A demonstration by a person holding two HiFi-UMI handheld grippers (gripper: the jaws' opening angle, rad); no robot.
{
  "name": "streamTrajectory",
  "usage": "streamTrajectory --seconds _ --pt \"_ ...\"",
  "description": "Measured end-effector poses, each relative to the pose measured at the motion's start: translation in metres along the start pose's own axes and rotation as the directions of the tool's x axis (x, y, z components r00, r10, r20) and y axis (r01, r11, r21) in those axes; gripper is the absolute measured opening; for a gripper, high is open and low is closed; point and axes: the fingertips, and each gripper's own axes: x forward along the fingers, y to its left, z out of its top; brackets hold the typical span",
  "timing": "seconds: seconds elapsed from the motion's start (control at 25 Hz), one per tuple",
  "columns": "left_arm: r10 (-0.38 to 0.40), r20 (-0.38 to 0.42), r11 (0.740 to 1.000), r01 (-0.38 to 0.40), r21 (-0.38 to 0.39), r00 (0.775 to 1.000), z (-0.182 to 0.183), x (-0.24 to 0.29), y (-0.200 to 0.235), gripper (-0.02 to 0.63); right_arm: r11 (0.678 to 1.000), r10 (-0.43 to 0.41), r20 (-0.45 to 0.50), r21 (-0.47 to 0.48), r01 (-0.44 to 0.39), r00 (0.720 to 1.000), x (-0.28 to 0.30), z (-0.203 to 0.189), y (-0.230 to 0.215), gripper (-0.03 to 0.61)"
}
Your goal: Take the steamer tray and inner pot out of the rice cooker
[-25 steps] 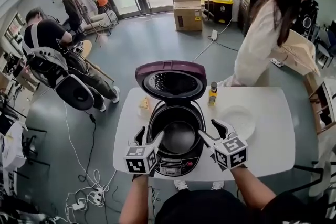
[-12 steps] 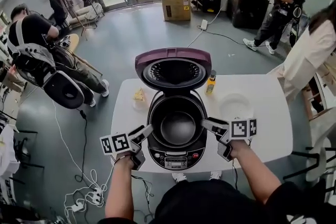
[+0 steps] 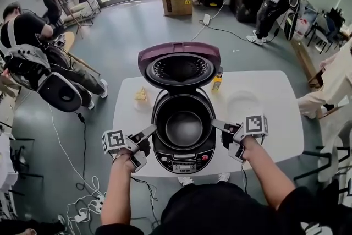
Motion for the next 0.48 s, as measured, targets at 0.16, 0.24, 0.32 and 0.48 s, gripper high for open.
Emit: streamTrajectory --seconds 0.16,0.24,0.32,0.48 --pt "0.005 -0.046 1.000 -0.006 -0.010 0.999 -0.005 0.003 0.001 0.295 0.999 -0.002 0.001 0.042 0.002 1.000 0.000 -0.003 -0.003 0.238" --pt "-0.008 -0.067 1.000 0.006 -0.027 0.998 -0.007 0.007 -0.002 0.302 0.998 -0.005 -0.009 0.063 0.006 1.000 0.003 -0.005 -0.007 0.238" --pt "-0.016 -0.096 0.999 0.012 -0.039 0.995 -0.010 0.011 -0.005 0.314 0.997 -0.009 -0.018 0.074 0.010 1.000 0.003 -0.005 -0.009 0.236" --pt "0.025 -0.120 0.999 -0.029 -0.034 0.992 -0.009 0.015 -0.003 0.299 0.995 -0.024 -0.035 0.098 0.027 0.999 0.003 -0.007 -0.014 0.236"
